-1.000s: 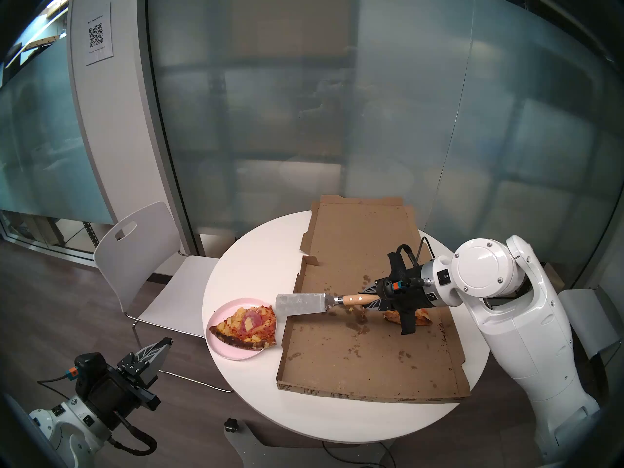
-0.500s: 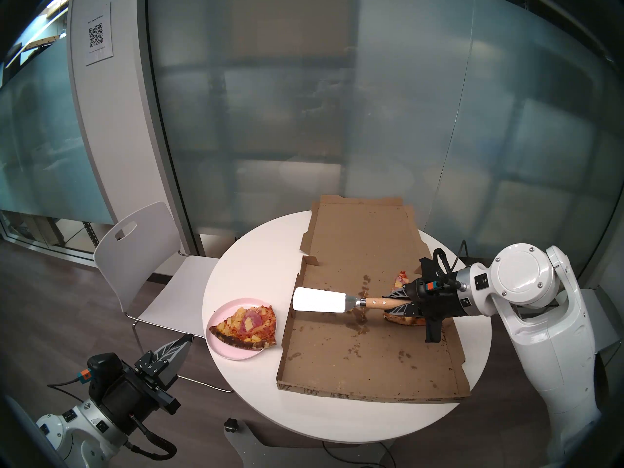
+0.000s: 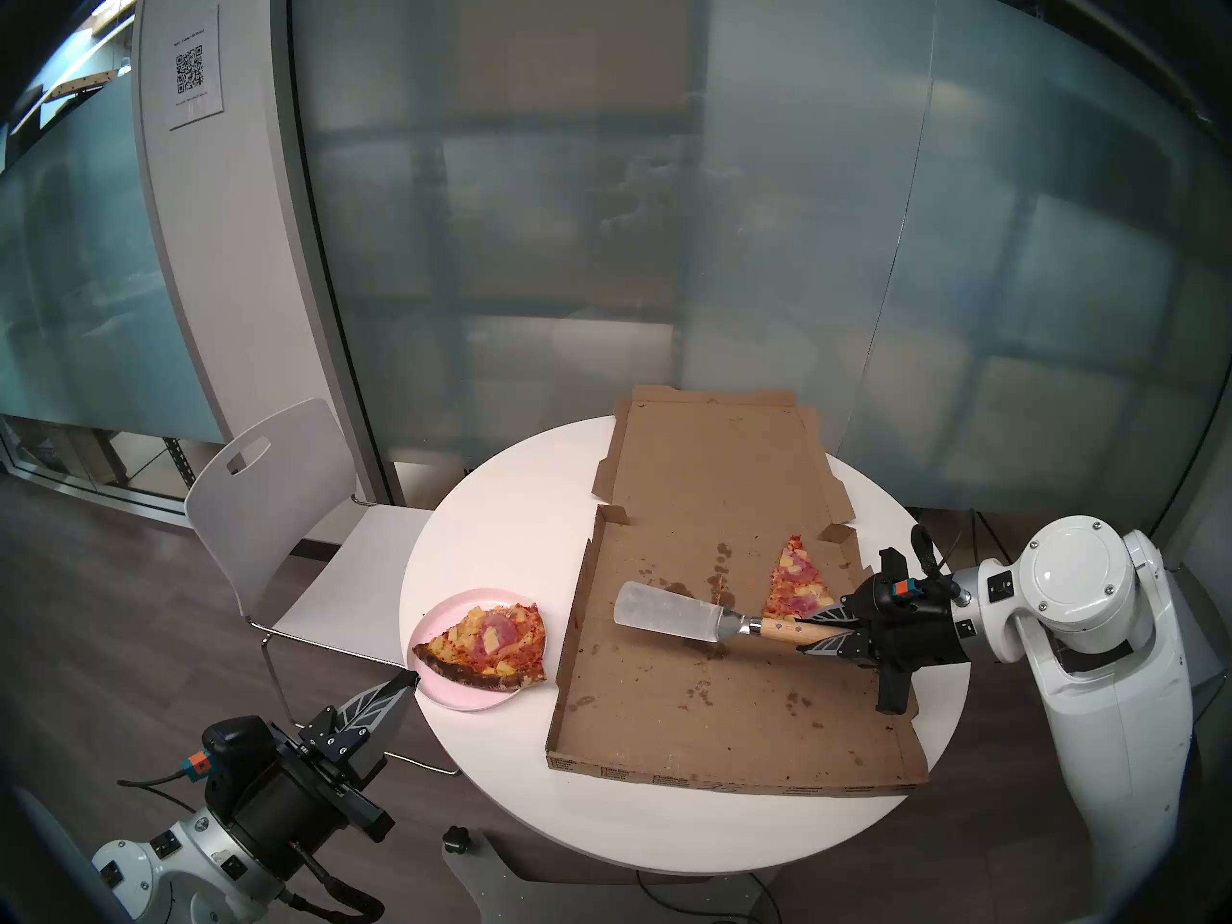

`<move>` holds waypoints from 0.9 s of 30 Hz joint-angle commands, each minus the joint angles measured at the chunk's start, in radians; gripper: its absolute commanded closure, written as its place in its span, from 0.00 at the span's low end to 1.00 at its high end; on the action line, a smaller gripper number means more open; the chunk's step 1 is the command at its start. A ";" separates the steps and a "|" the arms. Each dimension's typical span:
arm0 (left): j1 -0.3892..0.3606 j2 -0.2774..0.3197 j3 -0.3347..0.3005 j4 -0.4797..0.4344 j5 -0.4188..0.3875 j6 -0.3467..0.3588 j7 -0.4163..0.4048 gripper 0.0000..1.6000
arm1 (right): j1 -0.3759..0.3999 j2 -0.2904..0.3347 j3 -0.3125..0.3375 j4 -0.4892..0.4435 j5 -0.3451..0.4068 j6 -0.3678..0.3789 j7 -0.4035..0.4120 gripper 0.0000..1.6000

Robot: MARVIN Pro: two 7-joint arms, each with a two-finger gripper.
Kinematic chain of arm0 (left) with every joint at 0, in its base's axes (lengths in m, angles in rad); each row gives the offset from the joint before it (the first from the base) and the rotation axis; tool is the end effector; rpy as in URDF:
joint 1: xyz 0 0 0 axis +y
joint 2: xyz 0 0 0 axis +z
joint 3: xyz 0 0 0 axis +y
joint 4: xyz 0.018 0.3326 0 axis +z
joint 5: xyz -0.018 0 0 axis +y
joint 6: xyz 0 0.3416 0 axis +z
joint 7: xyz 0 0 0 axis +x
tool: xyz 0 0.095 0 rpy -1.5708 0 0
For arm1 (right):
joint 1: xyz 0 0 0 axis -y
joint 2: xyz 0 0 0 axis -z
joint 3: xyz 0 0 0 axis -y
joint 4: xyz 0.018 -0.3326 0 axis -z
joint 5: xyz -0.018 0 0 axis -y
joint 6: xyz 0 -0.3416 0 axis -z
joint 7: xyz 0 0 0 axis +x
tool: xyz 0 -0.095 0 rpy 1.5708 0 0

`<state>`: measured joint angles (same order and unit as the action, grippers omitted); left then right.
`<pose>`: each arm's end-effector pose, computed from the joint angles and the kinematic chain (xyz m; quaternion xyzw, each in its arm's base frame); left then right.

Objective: Put pizza slice onto the plate

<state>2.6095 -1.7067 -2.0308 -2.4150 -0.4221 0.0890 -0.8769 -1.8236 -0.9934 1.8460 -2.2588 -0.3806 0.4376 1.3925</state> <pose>0.1121 0.0583 -0.2605 0.7326 -0.0832 0.6318 0.2391 0.3003 -0.0905 -0.2039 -0.7183 -0.5949 -0.3575 0.0486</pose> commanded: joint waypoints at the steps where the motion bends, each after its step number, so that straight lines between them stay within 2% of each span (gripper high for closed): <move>1: 0.020 -0.034 0.043 -0.008 0.026 -0.060 -0.002 1.00 | -0.117 -0.111 0.100 -0.039 0.023 -0.037 -0.003 1.00; 9: 0.019 -0.059 0.084 0.011 0.090 -0.137 0.007 1.00 | -0.213 -0.198 0.169 -0.067 0.056 -0.104 -0.030 1.00; 13: 0.013 -0.069 0.104 0.027 0.125 -0.174 0.012 1.00 | -0.274 -0.254 0.199 -0.077 0.070 -0.156 -0.071 1.00; 27: -0.033 -0.079 0.158 0.050 0.199 -0.194 0.057 1.00 | -0.342 -0.325 0.179 -0.013 0.065 -0.271 -0.140 1.00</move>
<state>2.5960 -1.7780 -1.8871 -2.3563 -0.2319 -0.0938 -0.8299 -2.1326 -1.2711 2.0424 -2.2918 -0.3201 0.2109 1.2883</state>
